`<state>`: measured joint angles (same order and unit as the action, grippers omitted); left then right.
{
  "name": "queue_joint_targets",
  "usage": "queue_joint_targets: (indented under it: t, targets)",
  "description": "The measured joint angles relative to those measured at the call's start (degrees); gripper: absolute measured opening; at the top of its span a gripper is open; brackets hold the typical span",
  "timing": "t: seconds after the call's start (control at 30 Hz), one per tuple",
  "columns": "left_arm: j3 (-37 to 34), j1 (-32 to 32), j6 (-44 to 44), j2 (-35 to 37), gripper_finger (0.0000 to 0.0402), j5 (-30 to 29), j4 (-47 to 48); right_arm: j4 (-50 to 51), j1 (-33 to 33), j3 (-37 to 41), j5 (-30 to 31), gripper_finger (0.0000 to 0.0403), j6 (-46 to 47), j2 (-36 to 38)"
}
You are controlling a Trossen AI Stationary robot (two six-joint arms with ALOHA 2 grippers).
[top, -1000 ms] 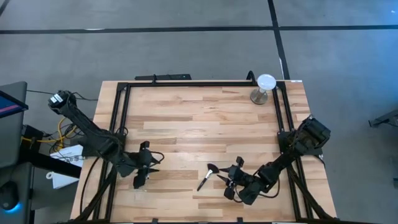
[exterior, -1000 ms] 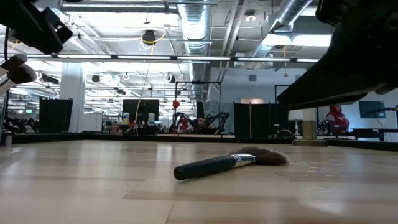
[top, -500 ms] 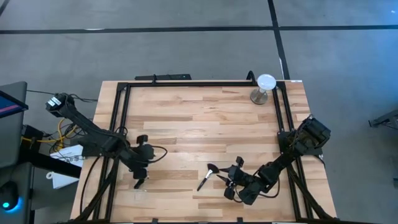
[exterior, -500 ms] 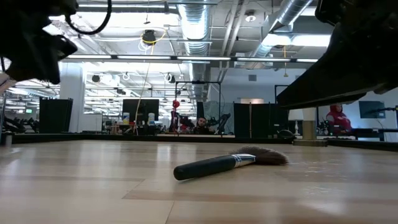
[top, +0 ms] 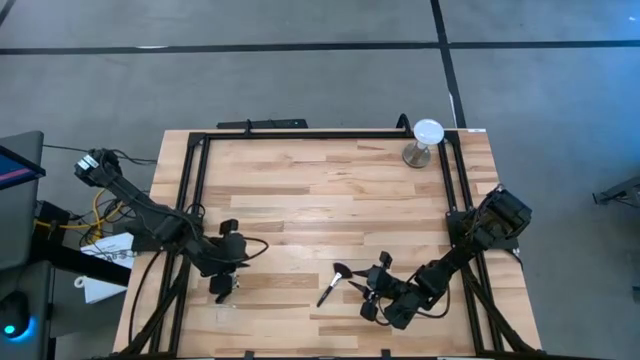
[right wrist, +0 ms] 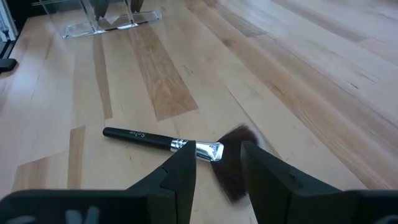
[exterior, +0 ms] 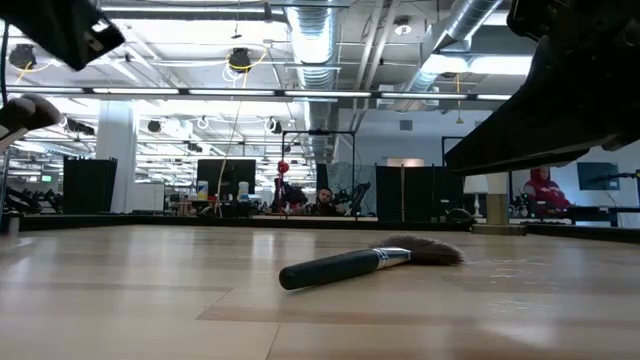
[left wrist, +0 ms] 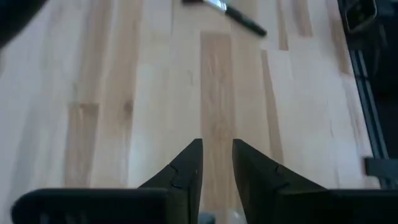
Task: Put items in baskets/containers
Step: Put the highlighter brush into the transparent organizer
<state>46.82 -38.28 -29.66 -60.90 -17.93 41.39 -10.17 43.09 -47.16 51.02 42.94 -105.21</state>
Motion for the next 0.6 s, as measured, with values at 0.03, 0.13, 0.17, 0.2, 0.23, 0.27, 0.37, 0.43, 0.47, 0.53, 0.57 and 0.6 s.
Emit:
queue_joint_targets:
  t: [0.03, 0.13, 0.17, 0.2, 0.23, 0.27, 0.37, 0.43, 0.47, 0.53, 0.57, 0.6]
  targets:
    - [0.1, 0.0, 0.8, 0.0, 0.0082, -0.9, -0.8, 0.0, 0.0, 0.0, 0.0, 0.0118, 0.0, 0.0]
    - [0.1, 0.4, 3.9, -0.1, 0.0079, -4.0, -5.6, 0.0, 0.0, 0.0, 0.0, 0.0118, 0.1, 0.0]
    - [0.2, 0.8, 5.3, -0.4, 0.0079, -4.8, -7.7, 0.0, 0.0, 0.0, 0.0, 0.0118, 0.1, 0.0]
    - [0.2, 1.4, 6.6, -0.9, 0.0079, -5.0, -9.8, 0.0, 0.0, 0.0, 0.0, 0.0118, 0.1, 0.0]
    - [0.2, 1.9, 7.8, -1.5, 0.0079, -5.0, -11.6, 0.0, 0.0, 0.0, 0.0, 0.0118, 0.1, 0.0]
    - [0.2, 2.5, 8.7, -2.3, 0.0079, -5.0, -13.6, 0.0, -0.1, 0.0, 0.0, 0.0118, 0.1, 0.0]
    - [0.2, 3.8, 11.2, -6.3, 0.0086, -5.0, -19.1, 0.0, -0.1, 0.0, 0.0, 0.0118, 0.1, 0.0]
    - [0.2, 4.4, 12.9, -9.7, 0.0094, -4.9, -22.9, 0.1, -0.1, 0.0, 0.0, 0.0118, 0.1, 0.0]
    - [0.2, 4.8, 13.2, -11.6, 0.01, -4.8, -24.8, 0.2, -0.1, 0.0, -0.1, 0.0118, 0.1, 0.0]
    - [0.2, 5.8, 12.9, -14.9, 0.0117, -3.9, -28.1, 0.3, -0.1, 0.0, -0.1, 0.0118, 0.1, 0.0]
    - [0.2, 6.3, 12.8, -16.5, 0.0126, -3.0, -29.8, 0.3, -0.1, 0.0, -0.1, 0.0118, 0.1, 0.0]
    - [0.2, 6.8, 12.8, -17.7, 0.0137, -2.4, -31.4, 0.3, -0.1, 0.0, -0.1, 0.0118, 0.1, 0.0]
